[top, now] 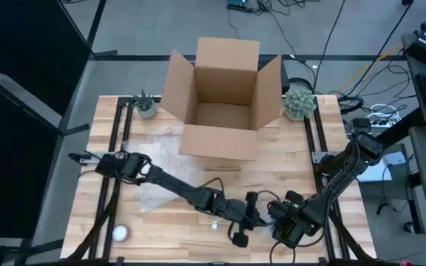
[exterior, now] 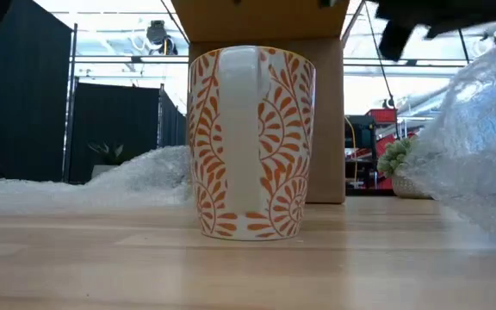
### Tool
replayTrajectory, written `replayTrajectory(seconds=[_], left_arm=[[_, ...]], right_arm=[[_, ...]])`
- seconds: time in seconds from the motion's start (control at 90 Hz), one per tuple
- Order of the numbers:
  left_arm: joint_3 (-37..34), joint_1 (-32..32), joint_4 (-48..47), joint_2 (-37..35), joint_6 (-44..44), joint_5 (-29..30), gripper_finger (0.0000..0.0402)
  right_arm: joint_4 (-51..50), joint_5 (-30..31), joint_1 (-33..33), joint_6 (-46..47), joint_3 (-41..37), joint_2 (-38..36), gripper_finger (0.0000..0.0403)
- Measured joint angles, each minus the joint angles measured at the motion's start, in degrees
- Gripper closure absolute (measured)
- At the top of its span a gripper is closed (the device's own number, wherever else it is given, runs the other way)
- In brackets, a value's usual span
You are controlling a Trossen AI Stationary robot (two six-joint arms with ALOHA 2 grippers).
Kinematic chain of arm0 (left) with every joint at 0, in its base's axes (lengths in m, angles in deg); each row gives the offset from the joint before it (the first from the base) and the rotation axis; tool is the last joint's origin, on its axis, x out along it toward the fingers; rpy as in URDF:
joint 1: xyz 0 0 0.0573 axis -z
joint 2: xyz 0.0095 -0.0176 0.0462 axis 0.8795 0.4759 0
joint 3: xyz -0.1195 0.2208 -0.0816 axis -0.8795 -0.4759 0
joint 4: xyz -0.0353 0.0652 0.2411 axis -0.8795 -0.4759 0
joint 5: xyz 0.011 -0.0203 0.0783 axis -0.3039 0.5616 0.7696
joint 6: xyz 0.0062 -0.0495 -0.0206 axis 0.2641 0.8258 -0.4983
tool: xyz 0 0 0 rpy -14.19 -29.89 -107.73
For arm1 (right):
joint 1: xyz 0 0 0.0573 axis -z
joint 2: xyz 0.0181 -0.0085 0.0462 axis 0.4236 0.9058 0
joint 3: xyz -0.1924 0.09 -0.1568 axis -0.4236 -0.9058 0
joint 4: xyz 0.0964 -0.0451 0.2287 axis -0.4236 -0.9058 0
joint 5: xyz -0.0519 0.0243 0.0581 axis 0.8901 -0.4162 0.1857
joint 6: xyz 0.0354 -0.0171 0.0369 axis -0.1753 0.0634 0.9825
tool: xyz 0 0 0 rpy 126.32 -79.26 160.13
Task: Wrap mug
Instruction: Wrap the red cup with the bubble wrap
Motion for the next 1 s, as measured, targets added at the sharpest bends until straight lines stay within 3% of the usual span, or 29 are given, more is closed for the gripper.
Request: replayTrajectory(seconds=[0.356, 0.556, 0.844, 1.0], left_arm=[[8.6, -1.1, 3.6, 10.2, 0.0, -3.5, 0.0402], [9.4, -1.1, -0.4, 10.3, 0.5, -3.6, 0.0402], [9.2, -1.0, -1.0, 10.4, 0.5, -3.6, 0.0402], [8.5, -1.2, -4.0, 11.6, 0.6, -3.4, 0.0402]], right_arm=[[0.7, 0.1, 0.2, -0.2, -0.1, 0.0, 0.0259], [-2.3, -3.2, 0.3, -0.3, 2.2, -1.7, 0.0259], [-7.8, -4.7, -1.5, 0.0, 8.4, -10.6, 0.0259], [-7.9, 2.0, -2.1, 2.0, 8.6, -12.8, 0.0259]])
